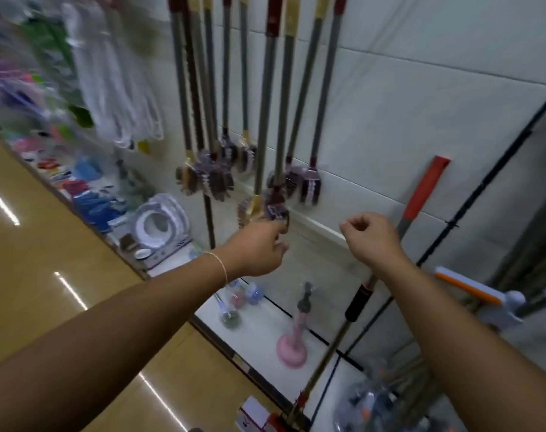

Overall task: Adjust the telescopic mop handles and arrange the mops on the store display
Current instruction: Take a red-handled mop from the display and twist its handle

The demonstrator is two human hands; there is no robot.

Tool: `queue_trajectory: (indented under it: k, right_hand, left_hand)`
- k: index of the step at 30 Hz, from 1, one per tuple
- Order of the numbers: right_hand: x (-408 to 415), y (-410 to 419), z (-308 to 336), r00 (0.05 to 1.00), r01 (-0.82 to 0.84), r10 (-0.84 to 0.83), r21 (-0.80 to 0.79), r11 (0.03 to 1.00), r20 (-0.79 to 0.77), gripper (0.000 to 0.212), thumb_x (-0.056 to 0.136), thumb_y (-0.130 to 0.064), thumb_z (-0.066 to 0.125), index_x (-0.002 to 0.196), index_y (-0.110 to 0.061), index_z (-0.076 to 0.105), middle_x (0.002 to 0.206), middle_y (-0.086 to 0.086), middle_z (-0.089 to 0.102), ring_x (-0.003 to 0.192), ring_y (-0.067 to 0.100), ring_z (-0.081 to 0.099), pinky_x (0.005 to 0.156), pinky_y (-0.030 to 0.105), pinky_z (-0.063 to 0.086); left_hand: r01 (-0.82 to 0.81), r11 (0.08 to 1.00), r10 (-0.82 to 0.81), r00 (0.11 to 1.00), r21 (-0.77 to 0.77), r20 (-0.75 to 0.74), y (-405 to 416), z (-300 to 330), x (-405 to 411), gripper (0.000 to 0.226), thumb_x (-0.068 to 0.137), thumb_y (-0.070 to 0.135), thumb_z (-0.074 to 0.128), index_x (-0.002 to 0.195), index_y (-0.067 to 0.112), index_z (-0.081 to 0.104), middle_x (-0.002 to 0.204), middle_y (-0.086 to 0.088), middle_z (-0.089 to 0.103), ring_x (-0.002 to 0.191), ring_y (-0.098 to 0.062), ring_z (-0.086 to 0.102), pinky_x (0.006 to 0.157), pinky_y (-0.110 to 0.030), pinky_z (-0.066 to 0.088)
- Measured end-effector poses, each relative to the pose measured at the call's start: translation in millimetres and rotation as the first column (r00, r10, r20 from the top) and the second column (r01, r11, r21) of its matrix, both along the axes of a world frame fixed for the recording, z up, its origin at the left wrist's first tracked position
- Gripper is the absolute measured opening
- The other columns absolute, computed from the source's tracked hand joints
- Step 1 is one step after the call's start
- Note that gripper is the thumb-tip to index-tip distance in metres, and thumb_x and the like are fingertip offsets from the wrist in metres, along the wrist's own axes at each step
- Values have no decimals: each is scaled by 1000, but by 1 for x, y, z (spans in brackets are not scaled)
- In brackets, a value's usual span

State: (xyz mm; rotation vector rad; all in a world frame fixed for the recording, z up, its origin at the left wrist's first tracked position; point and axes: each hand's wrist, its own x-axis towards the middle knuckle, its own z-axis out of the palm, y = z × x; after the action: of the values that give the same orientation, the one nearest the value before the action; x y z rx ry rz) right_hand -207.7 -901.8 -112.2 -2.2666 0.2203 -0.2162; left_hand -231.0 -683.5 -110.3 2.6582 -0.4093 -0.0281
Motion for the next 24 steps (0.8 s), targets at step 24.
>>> queue_trajectory:
  k: [24]
  right_hand:
    - [74,-88,-94,871,479,-461,82,874,-172,58,94,-32,61,142,-9,41,128,8,54,118,26,55,88,27,40]
  left_hand:
    - [364,928,-370,882,-76,-293,-117,-143,91,45,95,30,52,135,9,49,128,-16,59,114,-30,58,98,-40,47]
